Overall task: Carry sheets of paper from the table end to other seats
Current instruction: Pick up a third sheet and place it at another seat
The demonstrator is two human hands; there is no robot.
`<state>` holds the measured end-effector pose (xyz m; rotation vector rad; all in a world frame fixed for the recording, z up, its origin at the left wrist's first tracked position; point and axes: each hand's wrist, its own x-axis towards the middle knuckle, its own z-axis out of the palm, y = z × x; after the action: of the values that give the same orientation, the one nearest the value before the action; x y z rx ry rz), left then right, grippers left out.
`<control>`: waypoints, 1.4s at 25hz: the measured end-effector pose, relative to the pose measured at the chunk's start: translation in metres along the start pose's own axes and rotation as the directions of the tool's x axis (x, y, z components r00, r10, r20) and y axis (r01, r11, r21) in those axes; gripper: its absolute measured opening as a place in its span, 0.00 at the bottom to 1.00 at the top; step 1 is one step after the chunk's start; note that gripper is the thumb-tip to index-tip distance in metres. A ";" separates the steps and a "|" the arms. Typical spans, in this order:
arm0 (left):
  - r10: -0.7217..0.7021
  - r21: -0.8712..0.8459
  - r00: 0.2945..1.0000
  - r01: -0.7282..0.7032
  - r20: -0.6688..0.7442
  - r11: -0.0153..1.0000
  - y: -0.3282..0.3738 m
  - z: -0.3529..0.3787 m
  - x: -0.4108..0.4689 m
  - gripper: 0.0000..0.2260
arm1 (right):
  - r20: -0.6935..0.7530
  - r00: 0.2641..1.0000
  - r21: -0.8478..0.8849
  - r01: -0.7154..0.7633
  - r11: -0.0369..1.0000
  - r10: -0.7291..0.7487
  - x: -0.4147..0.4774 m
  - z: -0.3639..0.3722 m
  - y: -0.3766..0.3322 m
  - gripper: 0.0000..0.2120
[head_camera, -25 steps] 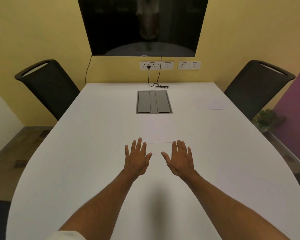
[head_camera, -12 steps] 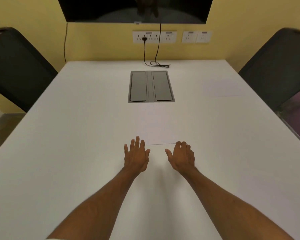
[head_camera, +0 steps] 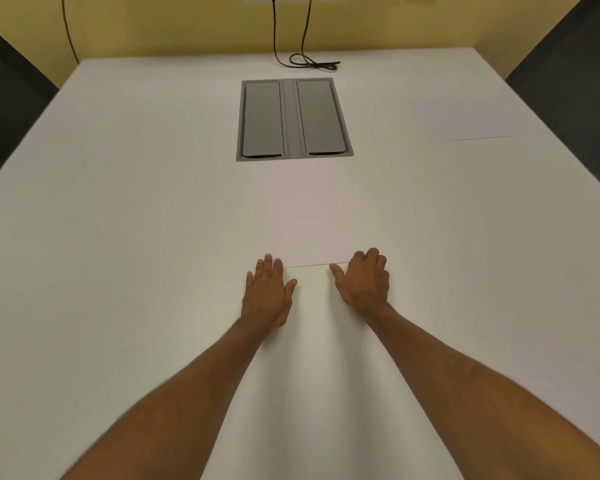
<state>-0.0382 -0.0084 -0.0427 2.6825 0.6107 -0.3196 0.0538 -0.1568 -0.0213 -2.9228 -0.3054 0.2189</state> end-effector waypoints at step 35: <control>0.041 0.048 0.983 -0.033 -0.177 0.998 -0.012 0.021 -0.019 0.27 | -0.049 0.946 0.537 -0.245 0.807 0.319 0.022 -0.004 0.000 0.09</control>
<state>-0.0626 -0.0139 -0.0596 2.7819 0.6102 -0.0840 0.0754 -0.1526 -0.0197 -2.3998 0.1959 0.1157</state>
